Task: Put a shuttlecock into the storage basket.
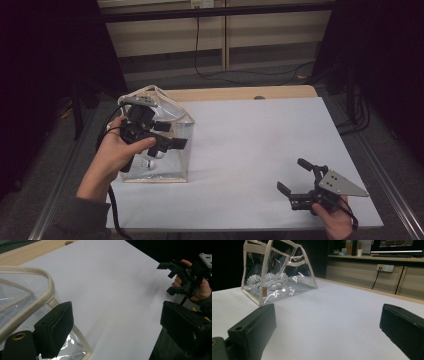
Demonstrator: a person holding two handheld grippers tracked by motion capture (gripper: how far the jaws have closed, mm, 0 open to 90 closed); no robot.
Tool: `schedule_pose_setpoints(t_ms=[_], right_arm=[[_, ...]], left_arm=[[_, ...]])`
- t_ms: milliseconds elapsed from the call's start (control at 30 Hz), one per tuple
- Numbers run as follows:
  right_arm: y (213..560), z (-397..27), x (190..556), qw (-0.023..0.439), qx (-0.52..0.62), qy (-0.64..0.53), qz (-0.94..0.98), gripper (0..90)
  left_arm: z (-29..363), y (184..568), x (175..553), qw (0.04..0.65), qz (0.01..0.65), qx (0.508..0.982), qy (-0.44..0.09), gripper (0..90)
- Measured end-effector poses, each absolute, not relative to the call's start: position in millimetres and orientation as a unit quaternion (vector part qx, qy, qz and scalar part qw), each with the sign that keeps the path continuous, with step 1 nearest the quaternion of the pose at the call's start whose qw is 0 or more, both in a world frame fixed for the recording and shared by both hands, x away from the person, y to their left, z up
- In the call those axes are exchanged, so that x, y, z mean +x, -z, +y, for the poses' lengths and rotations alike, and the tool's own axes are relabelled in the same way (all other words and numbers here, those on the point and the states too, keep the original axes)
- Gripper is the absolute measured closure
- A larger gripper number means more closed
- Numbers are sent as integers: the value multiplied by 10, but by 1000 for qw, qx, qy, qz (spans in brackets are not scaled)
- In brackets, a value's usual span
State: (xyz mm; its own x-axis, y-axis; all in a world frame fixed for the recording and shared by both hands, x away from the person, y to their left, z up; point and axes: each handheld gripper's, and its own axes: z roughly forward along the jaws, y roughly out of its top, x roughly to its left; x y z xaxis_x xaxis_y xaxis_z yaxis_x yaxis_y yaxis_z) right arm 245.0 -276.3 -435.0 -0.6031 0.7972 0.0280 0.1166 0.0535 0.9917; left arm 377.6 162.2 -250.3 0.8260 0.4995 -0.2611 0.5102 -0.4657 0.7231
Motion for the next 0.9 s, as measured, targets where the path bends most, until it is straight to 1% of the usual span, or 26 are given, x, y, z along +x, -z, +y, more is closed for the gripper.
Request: schedule_pose_setpoints(t_ms=[267,900], right_arm=[[4350,-2771,2450,284,344,-597,667,3],[4351,-2769,2450,284,343,-597,667,3]], left_arm=[[1589,2569,3754,423,284,860,10,119],[1660,2783,3694,437,263,860,10,72]])
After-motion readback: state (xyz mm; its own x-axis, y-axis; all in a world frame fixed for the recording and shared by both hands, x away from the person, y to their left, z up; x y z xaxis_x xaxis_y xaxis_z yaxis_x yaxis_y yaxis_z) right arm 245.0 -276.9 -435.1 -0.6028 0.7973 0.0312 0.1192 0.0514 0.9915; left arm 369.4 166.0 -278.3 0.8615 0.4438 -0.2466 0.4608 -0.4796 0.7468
